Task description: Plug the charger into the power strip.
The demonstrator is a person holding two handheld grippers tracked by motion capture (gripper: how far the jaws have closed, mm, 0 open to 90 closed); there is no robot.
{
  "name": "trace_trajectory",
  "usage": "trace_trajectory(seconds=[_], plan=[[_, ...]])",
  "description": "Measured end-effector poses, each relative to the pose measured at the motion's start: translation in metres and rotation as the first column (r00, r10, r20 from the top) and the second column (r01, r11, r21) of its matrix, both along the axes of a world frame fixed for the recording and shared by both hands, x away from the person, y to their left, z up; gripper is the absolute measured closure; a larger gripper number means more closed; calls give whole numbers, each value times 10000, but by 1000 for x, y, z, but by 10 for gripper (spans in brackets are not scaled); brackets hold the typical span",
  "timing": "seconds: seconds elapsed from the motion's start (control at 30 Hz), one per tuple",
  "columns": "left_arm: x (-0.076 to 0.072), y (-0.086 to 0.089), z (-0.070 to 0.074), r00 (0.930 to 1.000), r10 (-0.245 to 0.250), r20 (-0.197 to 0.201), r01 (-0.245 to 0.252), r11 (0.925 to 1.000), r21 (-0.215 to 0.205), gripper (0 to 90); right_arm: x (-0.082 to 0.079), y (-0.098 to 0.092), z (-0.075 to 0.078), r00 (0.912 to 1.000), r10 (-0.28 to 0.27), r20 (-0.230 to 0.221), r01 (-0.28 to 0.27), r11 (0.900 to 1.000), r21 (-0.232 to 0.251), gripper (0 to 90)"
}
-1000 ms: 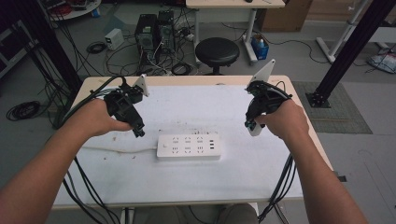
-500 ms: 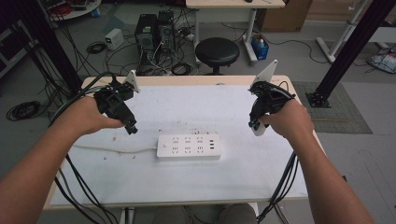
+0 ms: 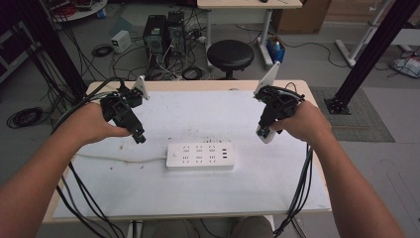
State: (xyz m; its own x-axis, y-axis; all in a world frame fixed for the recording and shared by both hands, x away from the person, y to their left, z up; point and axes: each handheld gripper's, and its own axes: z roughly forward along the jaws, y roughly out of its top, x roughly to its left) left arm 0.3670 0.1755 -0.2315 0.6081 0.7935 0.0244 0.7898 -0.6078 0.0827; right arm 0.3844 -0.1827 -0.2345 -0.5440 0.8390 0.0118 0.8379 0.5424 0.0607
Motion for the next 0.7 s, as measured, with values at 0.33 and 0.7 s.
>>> trace_trajectory(seconds=[0.33, 0.7], plan=[[-3, -5, 1, 9996, -256, 135, 257, 9996, -102, 225, 2, 35, -2, 9521, 3056, -109, -3058, 9517, -291, 619], [-5, -8, 3, 9987, -490, 109, 492, 9986, -173, 225, 6, 88, -25, 8112, 5843, 234, -5806, 8096, -860, 620]])
